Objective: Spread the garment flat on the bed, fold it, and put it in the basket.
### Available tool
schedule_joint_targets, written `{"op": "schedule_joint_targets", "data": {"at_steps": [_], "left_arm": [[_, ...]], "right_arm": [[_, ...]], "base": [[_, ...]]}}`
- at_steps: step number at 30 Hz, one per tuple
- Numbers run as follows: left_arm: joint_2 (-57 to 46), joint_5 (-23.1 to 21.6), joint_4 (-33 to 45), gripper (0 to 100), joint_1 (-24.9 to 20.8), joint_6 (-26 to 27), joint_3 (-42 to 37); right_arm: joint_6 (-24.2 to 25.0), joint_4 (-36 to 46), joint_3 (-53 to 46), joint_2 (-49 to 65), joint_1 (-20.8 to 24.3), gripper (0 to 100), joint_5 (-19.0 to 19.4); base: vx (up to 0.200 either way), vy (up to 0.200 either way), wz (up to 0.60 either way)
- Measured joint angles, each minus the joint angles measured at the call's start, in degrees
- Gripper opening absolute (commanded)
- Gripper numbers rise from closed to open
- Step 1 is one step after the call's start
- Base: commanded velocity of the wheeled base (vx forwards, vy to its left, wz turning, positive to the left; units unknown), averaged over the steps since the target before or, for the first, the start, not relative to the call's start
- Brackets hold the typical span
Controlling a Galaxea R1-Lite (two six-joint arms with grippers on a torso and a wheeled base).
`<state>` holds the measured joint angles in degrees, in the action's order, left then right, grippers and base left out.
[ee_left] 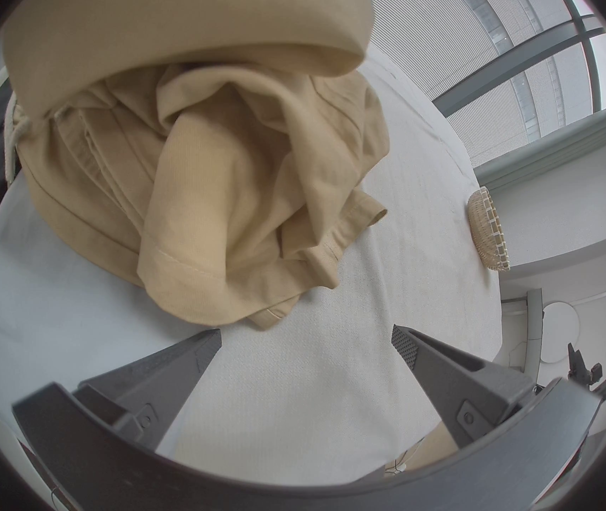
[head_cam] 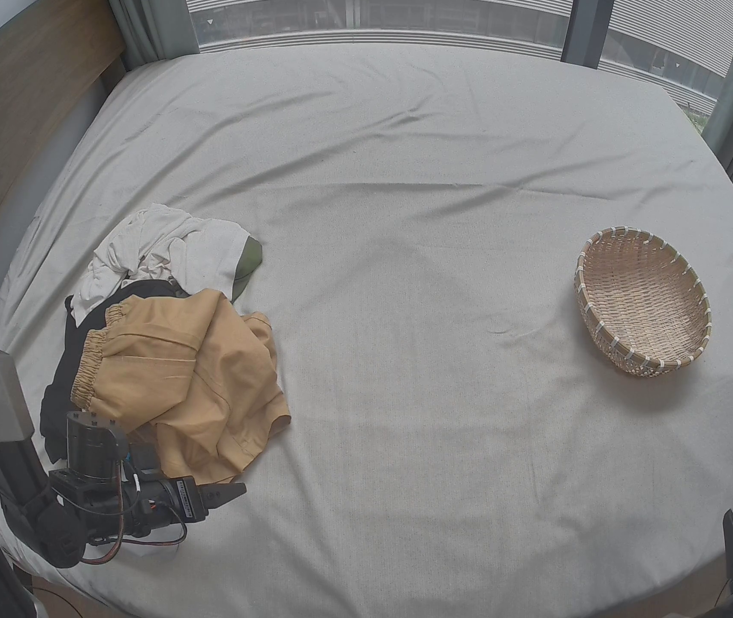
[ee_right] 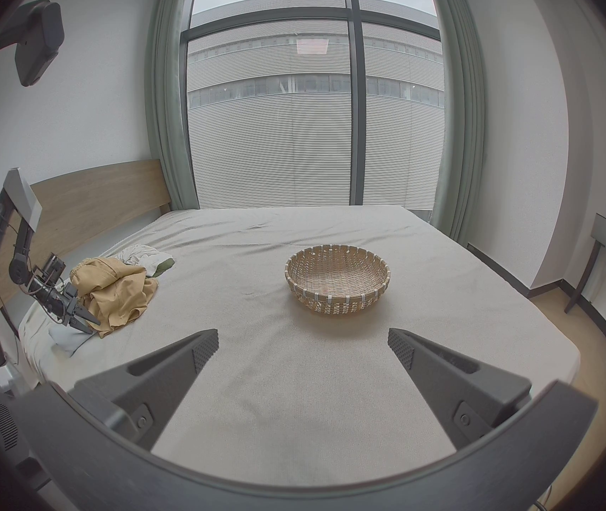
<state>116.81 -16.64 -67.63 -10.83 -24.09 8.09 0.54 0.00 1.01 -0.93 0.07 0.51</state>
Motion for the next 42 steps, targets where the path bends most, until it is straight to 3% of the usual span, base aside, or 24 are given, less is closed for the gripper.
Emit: {"op": "schedule_joint_targets", "data": {"at_steps": [11,32,33,42], "left_arm": [[6.34,1.87,-12.53,100,-0.26,-5.14,-0.05],[9.57,3.73,-13.47,100,-1.85,-5.58,2.65],[9.62,3.75,-13.49,0,-1.79,-5.58,2.79],[10.37,3.95,-13.63,0,-1.62,-5.77,3.67]], "right_arm": [[-0.05,0.0,0.0,0.0,0.02,100,0.0],[-0.02,-0.05,0.0,0.0,0.06,100,0.0],[0.0,-0.05,0.0,0.0,0.06,100,0.0],[0.12,-0.07,0.0,0.0,0.09,100,0.0]], "base": [[0.0,0.0,0.0],[0.0,0.0,0.0],[0.0,0.0,0.0],[0.0,0.0,0.0]]}}
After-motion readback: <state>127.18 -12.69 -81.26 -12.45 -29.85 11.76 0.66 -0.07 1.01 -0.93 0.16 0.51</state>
